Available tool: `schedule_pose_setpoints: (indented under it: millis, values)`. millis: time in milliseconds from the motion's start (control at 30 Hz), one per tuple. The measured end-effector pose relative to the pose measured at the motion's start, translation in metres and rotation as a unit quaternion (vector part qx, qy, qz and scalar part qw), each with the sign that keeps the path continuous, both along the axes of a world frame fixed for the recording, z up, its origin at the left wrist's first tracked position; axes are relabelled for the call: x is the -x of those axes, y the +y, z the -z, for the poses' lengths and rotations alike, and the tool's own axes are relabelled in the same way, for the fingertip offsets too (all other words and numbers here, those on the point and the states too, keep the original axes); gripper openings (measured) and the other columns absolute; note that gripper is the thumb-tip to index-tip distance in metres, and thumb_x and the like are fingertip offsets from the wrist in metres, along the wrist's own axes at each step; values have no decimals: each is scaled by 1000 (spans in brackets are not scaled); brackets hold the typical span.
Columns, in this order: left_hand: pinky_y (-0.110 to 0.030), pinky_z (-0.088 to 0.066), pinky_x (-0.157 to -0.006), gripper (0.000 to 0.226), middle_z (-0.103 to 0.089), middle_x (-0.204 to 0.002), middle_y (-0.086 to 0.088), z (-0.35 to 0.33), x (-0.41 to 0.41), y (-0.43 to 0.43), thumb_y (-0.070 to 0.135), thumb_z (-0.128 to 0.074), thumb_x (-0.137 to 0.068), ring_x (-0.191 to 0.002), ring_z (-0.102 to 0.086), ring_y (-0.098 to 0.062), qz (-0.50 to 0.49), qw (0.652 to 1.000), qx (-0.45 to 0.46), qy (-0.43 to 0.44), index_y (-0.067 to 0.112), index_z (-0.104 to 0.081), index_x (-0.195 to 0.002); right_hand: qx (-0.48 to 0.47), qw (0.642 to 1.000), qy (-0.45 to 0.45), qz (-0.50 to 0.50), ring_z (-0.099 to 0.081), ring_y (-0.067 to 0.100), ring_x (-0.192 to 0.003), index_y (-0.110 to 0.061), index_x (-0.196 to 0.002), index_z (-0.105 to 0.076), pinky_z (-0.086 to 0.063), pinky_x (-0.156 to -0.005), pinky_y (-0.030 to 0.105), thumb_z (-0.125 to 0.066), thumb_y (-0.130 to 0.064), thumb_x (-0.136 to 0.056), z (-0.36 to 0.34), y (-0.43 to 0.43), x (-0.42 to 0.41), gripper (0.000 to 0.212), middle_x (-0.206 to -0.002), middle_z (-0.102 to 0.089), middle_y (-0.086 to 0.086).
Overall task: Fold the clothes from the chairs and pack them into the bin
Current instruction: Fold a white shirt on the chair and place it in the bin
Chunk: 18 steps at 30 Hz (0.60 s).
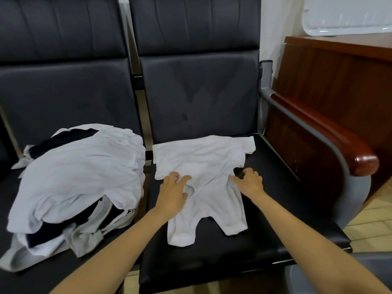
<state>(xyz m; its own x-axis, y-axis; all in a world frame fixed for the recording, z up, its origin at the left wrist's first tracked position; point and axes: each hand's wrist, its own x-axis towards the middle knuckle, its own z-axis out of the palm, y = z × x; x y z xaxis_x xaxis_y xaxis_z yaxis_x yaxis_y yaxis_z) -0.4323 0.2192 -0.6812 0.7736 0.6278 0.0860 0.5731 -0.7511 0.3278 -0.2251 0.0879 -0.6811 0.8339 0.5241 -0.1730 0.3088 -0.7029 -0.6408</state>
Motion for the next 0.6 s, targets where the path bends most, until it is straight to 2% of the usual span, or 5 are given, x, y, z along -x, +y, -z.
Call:
schedule_pose_setpoints:
  millis: [133,267,400,500,600]
  values:
    - [-35,-34,-94,37,-51,-118,2,1,2,-19,49,-44,-97,-114,-45,-20,32,999,12,39,21,-54,-119,-23,1000,-20,8,-36,33,-126,-12,-136,-39,-37,-100,42,-51,-29,-96,3,2,2,45,-133,-43,16]
    - [-32,-30,-83,17,-50,-86,5,-15,6,-23,32,-45,-96,-105,-54,-27,6,989,52,137,18,-43,-85,-35,998,-29,48,-31,34,-131,-8,-138,-38,-33,-103,41,-50,-27,-97,-2,10,-5,46,-139,-38,18]
    - [-37,-28,-103,38,-43,-128,-7,-38,-10,-36,34,-51,-92,-123,-39,-28,0,980,-39,194,12,-44,-122,-51,994,-11,95,-29,33,-133,-3,-140,-35,-34,-104,41,-50,-28,-98,-6,23,-26,52,-143,-35,19]
    - [-32,-36,-95,45,-45,-122,-3,-35,-32,-72,46,-54,-91,-115,-43,-22,59,995,60,50,13,-47,-122,-25,994,28,103,-31,35,-129,-6,-133,-46,-35,-102,43,-53,-35,-94,-5,35,-38,49,-141,-36,18]
    - [-33,-37,-94,50,-45,-118,-1,-14,-45,-94,53,-57,-87,-111,-43,-21,81,987,102,97,16,-49,-119,18,996,23,84,-36,35,-123,-12,-108,-61,-35,-99,43,-54,-31,-90,-3,43,-42,27,-132,-42,15]
